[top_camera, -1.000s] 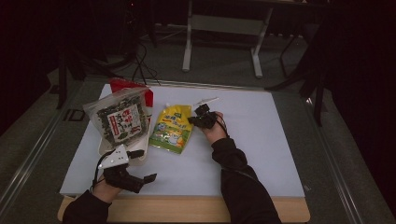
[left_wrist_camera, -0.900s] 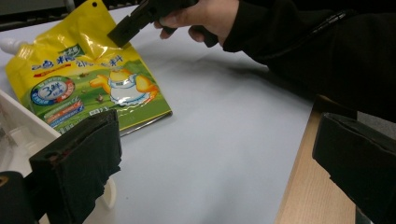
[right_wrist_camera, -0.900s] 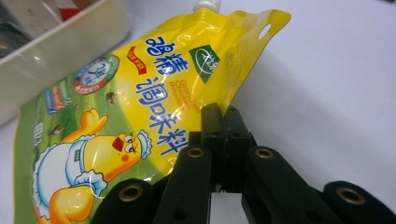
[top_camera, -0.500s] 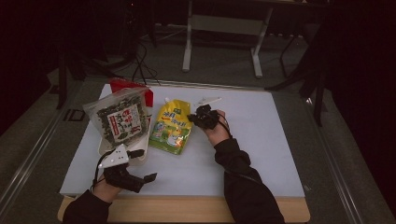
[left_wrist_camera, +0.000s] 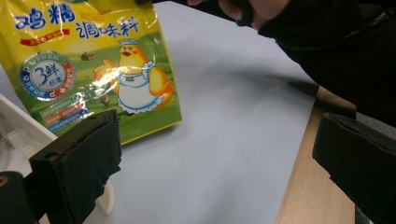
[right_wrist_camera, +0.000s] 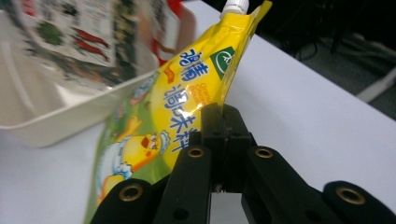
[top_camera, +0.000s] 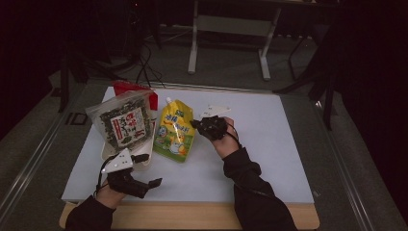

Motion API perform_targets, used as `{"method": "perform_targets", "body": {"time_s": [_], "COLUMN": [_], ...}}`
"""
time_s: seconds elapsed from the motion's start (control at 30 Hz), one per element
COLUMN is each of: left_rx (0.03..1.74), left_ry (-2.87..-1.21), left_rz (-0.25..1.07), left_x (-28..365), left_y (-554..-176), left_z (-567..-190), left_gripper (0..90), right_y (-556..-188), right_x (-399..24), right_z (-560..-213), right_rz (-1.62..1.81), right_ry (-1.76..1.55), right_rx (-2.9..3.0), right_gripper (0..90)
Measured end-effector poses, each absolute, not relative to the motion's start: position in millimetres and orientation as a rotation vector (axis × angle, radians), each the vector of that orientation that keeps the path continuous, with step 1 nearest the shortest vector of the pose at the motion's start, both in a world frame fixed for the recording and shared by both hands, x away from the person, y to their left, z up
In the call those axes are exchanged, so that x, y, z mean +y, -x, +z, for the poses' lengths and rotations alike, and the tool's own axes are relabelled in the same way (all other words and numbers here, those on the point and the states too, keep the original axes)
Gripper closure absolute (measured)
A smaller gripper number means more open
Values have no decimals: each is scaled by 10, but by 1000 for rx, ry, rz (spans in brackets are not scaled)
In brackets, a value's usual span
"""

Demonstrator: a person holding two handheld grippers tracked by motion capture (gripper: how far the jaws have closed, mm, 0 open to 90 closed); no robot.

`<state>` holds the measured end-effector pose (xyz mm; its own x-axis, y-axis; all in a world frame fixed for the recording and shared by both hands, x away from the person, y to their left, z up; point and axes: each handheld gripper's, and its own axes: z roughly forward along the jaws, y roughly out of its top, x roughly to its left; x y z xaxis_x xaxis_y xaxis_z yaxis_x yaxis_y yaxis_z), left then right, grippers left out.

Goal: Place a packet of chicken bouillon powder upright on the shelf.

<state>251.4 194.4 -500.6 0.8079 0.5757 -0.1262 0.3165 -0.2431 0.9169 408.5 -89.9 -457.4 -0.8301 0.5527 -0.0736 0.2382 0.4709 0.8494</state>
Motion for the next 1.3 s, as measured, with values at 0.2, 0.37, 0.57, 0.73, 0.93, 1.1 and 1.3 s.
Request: {"method": "perform_targets", "body": {"time_s": [0.2,0.37,0.57,0.73,0.93,1.1,1.3], "left_rx": [678,679,680,679,679,678,676], "left_ry": [-1851,-1852,-1846,-1850,-1854,-1854,-1855], "left_rz": [281,279,276,278,272,268,262], "left_x": [1938,1929,1934,1930,1921,1918,1905], "left_y": [-2516,-2519,-2520,-2522,-2527,-2532,-2530], "left_z": [-5010,-5012,-5011,-5016,-5024,-5026,-5031], "left_gripper": [20,20,20,20,20,20,20], "right_y": [-3838,-3650,-3462,-3380,-3354,-3388,-3464], "right_x": [-879,-847,-821,-844,-884,-926,-890], "right_z": [-4501,-4457,-4437,-4438,-4440,-4487,-4580], "right_rz": [1332,1346,1372,1344,1417,1470,1487], "right_ry": [-586,-497,-407,-360,-351,-409,-491], "right_rx": [2361,2357,2358,2343,2375,2398,2435], "right_gripper": [900,900,900,900,900,858,686]}}
